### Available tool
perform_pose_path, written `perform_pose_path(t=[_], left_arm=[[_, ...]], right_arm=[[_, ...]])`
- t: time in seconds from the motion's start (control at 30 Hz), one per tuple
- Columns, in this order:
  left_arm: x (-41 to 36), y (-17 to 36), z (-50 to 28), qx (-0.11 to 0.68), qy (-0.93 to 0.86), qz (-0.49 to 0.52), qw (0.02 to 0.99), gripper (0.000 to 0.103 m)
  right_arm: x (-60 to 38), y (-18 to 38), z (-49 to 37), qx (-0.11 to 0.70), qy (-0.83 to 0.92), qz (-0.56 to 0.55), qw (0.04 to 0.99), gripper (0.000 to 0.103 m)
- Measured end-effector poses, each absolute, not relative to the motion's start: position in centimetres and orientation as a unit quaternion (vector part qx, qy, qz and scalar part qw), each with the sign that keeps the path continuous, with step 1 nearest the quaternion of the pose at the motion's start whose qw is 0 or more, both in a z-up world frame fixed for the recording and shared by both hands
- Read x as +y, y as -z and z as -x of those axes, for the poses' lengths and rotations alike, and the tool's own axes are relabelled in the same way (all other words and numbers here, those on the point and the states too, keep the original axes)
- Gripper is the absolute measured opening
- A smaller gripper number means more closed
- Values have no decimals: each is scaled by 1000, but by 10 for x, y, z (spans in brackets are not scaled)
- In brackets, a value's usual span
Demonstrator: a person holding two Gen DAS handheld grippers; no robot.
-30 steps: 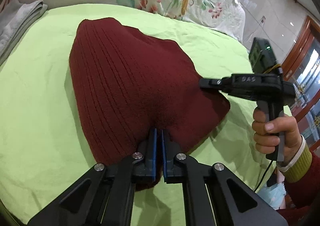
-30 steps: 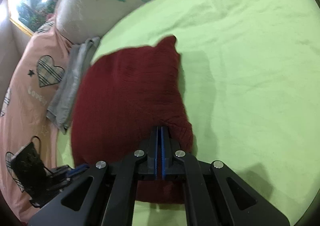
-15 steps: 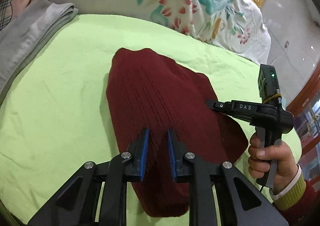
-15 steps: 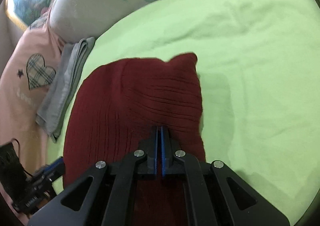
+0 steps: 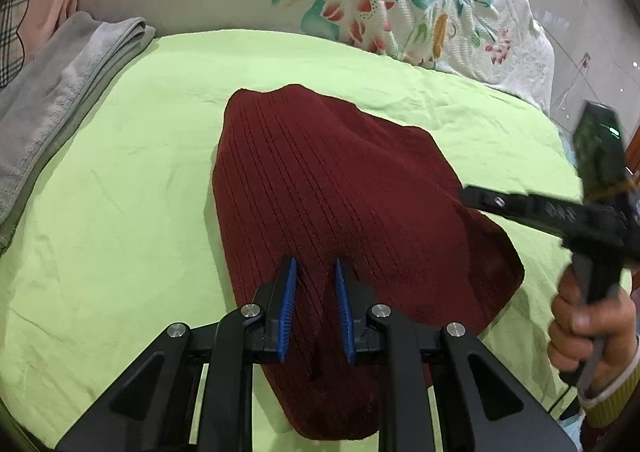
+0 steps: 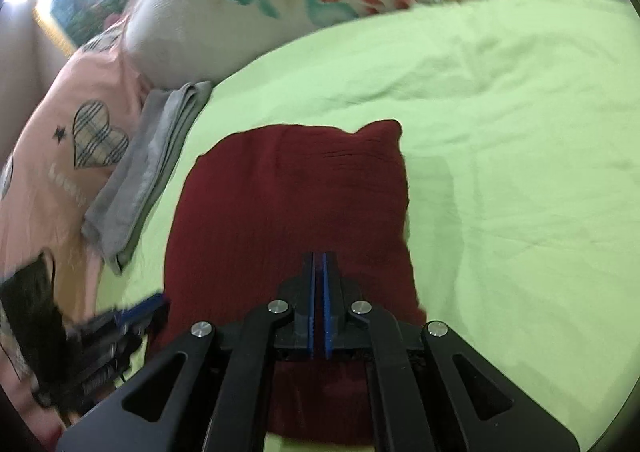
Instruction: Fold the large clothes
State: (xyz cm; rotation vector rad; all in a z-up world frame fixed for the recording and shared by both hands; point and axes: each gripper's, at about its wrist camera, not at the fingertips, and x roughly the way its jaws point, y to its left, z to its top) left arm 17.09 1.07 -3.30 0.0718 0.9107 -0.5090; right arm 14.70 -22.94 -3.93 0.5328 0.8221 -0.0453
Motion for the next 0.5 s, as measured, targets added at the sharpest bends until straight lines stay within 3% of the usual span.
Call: perform_pose_path(t=[0.07, 0.5], left_arm=[[10, 33, -170, 434, 241, -37, 867, 20], [10, 27, -164, 432, 221, -47, 873, 22]], right_arm=[[-222, 45, -144, 423, 40, -218, 879, 9], [-225, 58, -142, 445, 55, -221, 866, 11]])
